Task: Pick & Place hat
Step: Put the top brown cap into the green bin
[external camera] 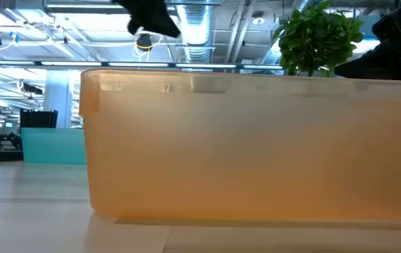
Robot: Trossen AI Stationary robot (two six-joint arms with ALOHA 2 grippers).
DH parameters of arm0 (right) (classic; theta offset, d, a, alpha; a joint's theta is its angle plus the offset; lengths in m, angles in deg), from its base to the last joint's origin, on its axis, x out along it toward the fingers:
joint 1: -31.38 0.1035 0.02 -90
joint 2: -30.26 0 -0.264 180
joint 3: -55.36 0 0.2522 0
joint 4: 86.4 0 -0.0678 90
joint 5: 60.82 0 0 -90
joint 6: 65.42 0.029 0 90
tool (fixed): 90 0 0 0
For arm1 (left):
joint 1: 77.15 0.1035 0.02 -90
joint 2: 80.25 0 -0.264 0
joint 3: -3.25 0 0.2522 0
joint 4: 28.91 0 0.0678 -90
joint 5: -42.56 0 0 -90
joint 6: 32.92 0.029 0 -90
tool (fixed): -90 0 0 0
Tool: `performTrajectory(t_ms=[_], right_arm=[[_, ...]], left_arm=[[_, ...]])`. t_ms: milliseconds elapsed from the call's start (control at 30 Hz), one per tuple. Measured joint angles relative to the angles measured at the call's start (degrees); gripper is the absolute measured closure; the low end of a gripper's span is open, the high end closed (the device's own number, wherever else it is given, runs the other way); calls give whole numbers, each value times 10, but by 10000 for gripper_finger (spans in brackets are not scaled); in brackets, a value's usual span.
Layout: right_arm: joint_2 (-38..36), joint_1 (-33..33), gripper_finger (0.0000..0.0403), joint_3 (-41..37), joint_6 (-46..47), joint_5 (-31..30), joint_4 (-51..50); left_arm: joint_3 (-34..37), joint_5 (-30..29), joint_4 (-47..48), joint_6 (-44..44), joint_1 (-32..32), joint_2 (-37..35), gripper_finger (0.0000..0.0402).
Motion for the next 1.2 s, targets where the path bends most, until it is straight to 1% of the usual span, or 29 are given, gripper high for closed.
performTrajectory(t_ms=[233,367,467,600,733,833,900,1000,1100,1200], right_arm=[[0,0,403,0,0,0,0],[0,0,403,0,0,0,0],[0,0,403,0,0,0,0],[0,0,403,0,0,0,1],[0,0,403,0,0,0,1],[0,0,403,0,0,0,1],[0,0,403,0,0,0,1],[0,0,403,0,0,0,1],[0,0,403,0,0,0,1],[0,0,403,0,0,0,1]], left_arm=[[-156,123,125,-5,86,156,246],[-238,186,197,6,119,250,191],[-287,214,250,20,133,318,153],[-340,215,314,52,143,397,118],[-381,210,362,61,154,469,107],[-400,205,374,62,160,511,106],[-407,189,374,63,165,534,106],[-414,171,373,63,173,558,106],[-414,171,378,63,178,573,111],[-414,170,380,63,179,579,135]])
